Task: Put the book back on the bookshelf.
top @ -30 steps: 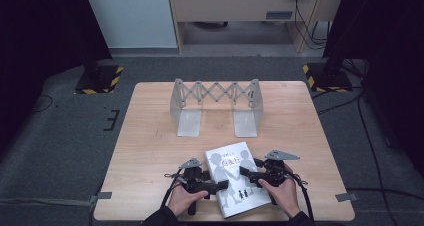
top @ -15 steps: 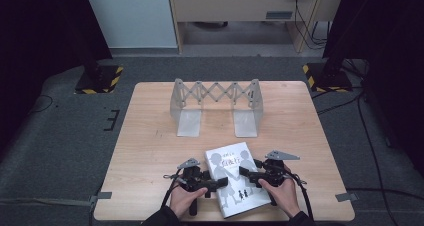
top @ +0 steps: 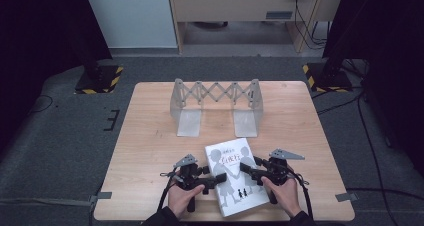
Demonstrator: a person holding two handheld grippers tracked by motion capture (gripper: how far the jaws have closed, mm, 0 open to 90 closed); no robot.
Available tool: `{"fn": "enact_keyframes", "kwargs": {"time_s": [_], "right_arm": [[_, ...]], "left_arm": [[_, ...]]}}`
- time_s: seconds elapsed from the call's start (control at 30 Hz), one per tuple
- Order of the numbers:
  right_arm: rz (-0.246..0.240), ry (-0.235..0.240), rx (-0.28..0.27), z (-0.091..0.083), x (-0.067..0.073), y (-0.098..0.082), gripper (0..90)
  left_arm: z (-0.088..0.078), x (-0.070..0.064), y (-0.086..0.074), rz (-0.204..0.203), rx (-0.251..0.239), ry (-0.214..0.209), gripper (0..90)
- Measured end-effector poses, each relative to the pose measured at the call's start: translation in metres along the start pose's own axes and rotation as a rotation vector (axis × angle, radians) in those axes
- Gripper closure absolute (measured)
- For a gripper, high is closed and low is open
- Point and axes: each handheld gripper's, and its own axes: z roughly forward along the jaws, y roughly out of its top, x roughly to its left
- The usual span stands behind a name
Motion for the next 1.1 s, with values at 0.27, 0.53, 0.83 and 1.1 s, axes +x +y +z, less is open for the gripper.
{"fn": "enact_keyframes", "kwargs": {"time_s": [0.27, 0.53, 0.83, 1.1], "right_arm": [[-0.001, 0.043, -0.035, -0.002, 0.003, 0.003, 39.4], [-0.016, 0.065, -0.055, -0.001, 0.01, 0.005, 42.5], [-0.015, 0.068, -0.08, -0.003, 0.008, 0.007, 45.5], [0.001, 0.089, -0.085, -0.008, 0.004, 0.01, 45.0]], "left_arm": [[0.004, -0.004, 0.002, 0.011, -0.004, -0.072, 26.2], [0.006, -0.009, 0.005, 0.036, 0.0, -0.056, 27.0], [0.005, -0.006, 0.011, 0.003, -0.028, -0.073, 34.6], [0.005, -0.009, 0.016, 0.007, -0.034, -0.087, 38.1]]}}
